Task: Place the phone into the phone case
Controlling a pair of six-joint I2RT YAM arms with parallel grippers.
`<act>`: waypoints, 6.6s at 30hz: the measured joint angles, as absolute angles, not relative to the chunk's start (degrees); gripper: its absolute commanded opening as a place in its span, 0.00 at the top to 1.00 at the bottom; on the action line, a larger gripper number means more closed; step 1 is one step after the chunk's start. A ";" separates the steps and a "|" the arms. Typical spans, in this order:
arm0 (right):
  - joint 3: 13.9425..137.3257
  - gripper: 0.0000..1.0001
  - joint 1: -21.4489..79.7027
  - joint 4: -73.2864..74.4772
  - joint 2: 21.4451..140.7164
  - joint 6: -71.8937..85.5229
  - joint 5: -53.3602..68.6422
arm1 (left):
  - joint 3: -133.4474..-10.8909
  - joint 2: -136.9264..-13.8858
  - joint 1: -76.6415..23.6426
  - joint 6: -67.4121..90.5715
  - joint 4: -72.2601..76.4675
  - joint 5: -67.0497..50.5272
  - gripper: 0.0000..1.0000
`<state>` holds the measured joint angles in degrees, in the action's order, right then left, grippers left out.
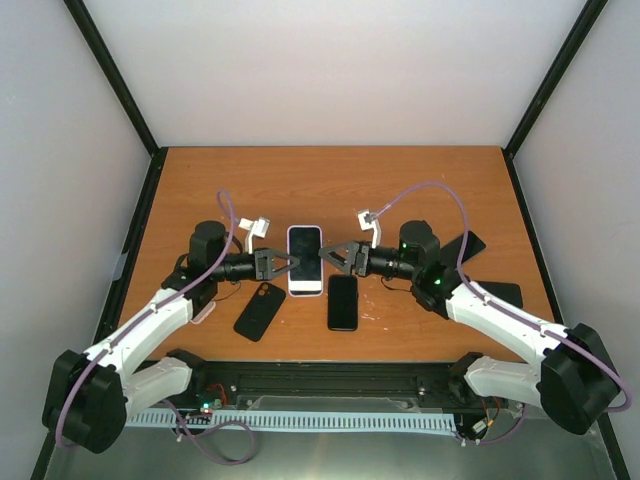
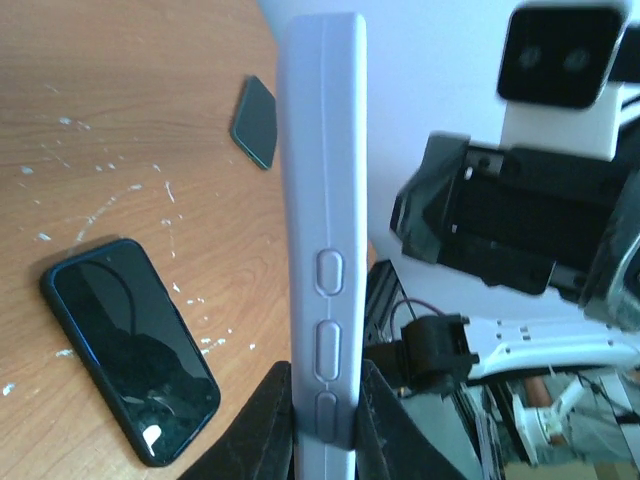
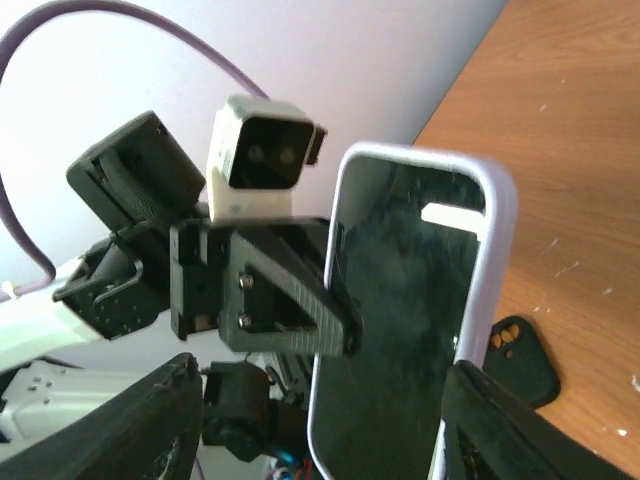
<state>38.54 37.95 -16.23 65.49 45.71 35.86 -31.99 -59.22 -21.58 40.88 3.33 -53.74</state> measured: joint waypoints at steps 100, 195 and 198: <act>50.13 0.10 16.91 14.92 86.98 50.74 11.75 | -29.04 -69.45 -21.58 63.94 -21.41 -7.86 0.01; 54.13 0.22 -1.72 33.30 87.13 42.30 6.46 | -39.48 -74.78 -41.21 47.59 -24.64 -13.50 0.30; 49.34 0.24 1.08 29.08 82.15 40.16 12.36 | -36.60 -71.24 -35.18 48.14 -17.87 -22.06 0.29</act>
